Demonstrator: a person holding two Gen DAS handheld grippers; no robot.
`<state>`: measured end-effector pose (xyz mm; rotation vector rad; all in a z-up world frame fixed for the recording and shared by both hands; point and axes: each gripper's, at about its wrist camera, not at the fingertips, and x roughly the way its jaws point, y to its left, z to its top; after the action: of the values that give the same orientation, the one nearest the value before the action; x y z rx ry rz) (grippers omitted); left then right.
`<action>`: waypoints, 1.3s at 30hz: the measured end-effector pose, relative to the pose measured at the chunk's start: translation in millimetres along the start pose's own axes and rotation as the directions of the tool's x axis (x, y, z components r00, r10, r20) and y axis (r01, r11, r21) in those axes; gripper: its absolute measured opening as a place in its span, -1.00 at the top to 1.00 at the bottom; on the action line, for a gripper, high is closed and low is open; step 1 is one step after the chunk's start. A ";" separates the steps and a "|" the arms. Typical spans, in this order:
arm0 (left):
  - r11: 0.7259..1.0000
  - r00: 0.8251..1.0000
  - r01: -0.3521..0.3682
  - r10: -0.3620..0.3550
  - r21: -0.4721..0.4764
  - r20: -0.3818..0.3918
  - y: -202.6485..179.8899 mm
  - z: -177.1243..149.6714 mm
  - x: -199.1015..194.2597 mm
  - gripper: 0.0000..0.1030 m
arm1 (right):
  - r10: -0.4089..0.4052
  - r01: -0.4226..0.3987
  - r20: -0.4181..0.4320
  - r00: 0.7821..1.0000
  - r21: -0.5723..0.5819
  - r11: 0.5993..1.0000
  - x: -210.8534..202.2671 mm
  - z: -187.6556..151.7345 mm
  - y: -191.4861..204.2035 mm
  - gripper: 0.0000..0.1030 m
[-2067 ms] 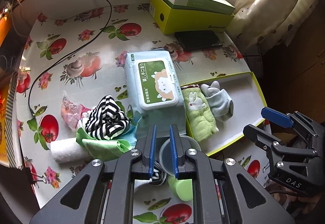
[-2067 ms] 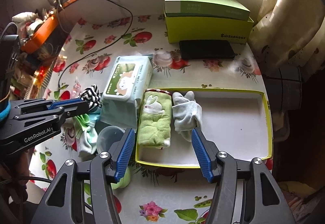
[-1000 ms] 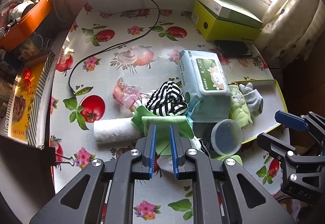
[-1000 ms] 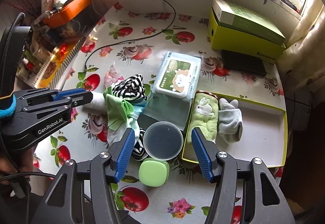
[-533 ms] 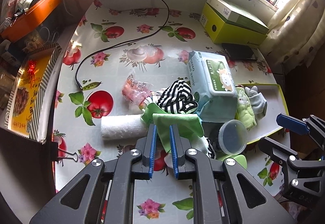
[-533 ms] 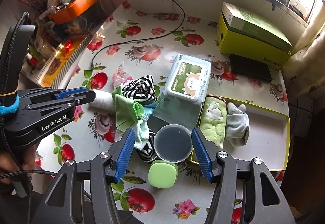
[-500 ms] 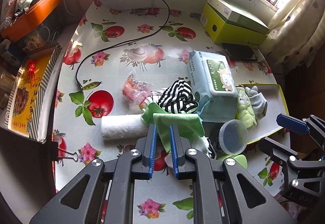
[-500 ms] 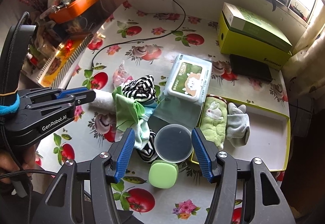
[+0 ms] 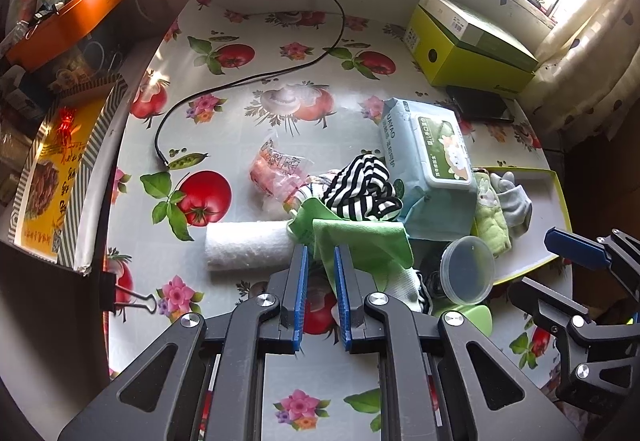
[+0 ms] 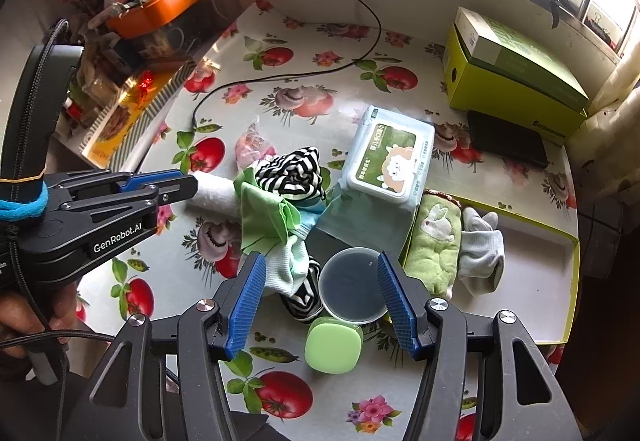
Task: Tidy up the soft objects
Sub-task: 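Withdraw both open tools from the tray back over the pile, then close the right tool on the light green cloth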
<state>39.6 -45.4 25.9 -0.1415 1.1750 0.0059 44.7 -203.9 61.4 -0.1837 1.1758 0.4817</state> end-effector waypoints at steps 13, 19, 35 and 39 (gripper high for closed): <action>1.000 1.000 -0.004 0.004 -0.027 -0.018 14.2 -1.4 6.7 0.73 | 0.032 -0.032 -0.014 0.999 -0.036 0.999 7.9 4.9 12.2 -0.12; 0.999 1.000 -0.006 0.005 -0.051 -0.026 24.6 -2.3 11.1 0.73 | 0.045 -0.046 -0.019 0.999 -0.057 0.997 15.6 11.2 18.1 -0.10; 0.991 0.998 0.003 -0.012 -0.133 -0.066 60.2 -8.7 26.4 0.73 | 0.091 -0.103 -0.098 0.991 -0.120 0.987 78.5 31.4 35.3 0.26; 0.989 0.997 0.001 -0.012 -0.148 -0.073 66.7 -10.2 29.4 0.73 | 0.085 -0.102 -0.122 0.989 -0.144 0.984 96.5 35.4 40.0 0.34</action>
<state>36.4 17.5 -12.1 -0.2790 1.2480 0.0831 85.1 -129.2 -9.1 -0.2898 1.2653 0.6505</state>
